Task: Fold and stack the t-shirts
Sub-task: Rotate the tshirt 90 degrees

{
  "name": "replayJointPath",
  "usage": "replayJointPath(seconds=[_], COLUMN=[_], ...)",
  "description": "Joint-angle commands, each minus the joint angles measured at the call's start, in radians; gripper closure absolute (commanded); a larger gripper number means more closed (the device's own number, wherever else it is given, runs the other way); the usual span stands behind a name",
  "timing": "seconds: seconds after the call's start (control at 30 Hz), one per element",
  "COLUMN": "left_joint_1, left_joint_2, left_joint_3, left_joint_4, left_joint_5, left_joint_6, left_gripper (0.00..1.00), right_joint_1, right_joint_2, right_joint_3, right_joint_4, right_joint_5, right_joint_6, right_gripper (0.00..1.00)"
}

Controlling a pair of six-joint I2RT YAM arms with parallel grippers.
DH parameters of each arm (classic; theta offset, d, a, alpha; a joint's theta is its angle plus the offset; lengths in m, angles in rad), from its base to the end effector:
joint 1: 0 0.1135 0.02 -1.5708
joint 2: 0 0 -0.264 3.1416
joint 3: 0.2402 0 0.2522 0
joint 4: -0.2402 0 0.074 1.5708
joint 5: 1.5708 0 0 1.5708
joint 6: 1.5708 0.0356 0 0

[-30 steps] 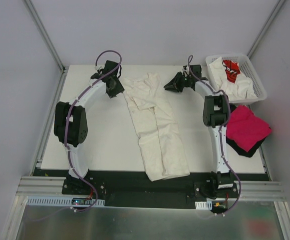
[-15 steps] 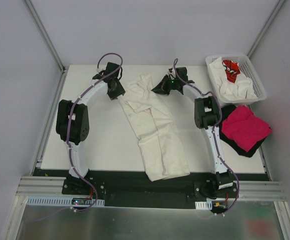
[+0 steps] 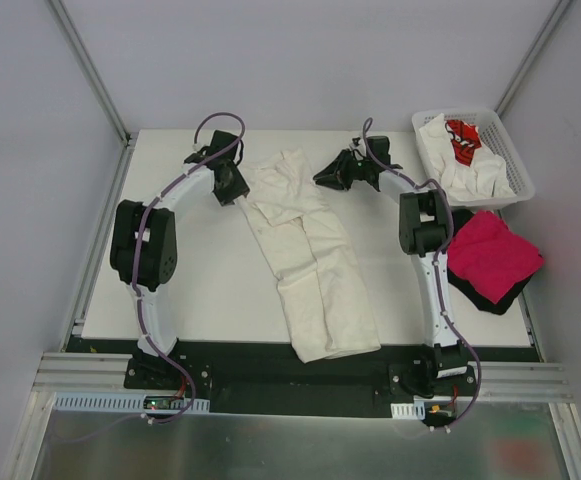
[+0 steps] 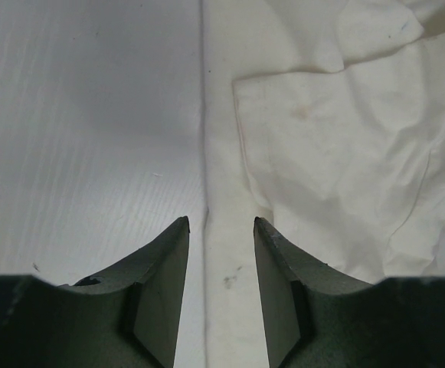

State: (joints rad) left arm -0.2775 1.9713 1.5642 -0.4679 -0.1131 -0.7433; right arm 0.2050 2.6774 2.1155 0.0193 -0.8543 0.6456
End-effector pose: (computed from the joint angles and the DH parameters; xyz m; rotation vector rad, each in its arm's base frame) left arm 0.4259 -0.1172 0.2308 -0.6177 2.3852 -0.3148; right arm 0.5611 0.1441 0.1017 -0.0694 2.2167 1.3911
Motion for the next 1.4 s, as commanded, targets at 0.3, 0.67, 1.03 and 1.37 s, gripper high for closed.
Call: replayJointPath(seconds=[0.3,0.67,1.03,1.37], left_joint_1=[0.038,0.092,0.132,0.132], left_joint_2=[-0.028,0.014,0.0,-0.146], left_joint_3=[-0.012,-0.053,-0.096,-0.214], left_joint_4=[0.037,0.124,0.193,0.219], left_joint_5=[0.007,0.055,0.15,0.145], left_joint_6=[-0.013,-0.05,-0.073,-0.059], left_gripper=[0.62,0.62,0.61,0.61], right_joint_1=[-0.009,0.023,0.047,-0.039], right_joint_2=[-0.014,0.013,0.019,-0.014], right_joint_3=[0.031,0.058,0.049,0.02], right_joint_4=[-0.001,-0.012,-0.015,-0.015], right_joint_5=[0.012,-0.005,0.011,0.041], right_joint_6=[0.012,0.017,0.019,0.014], right_gripper=[0.72,0.69,0.99,0.99])
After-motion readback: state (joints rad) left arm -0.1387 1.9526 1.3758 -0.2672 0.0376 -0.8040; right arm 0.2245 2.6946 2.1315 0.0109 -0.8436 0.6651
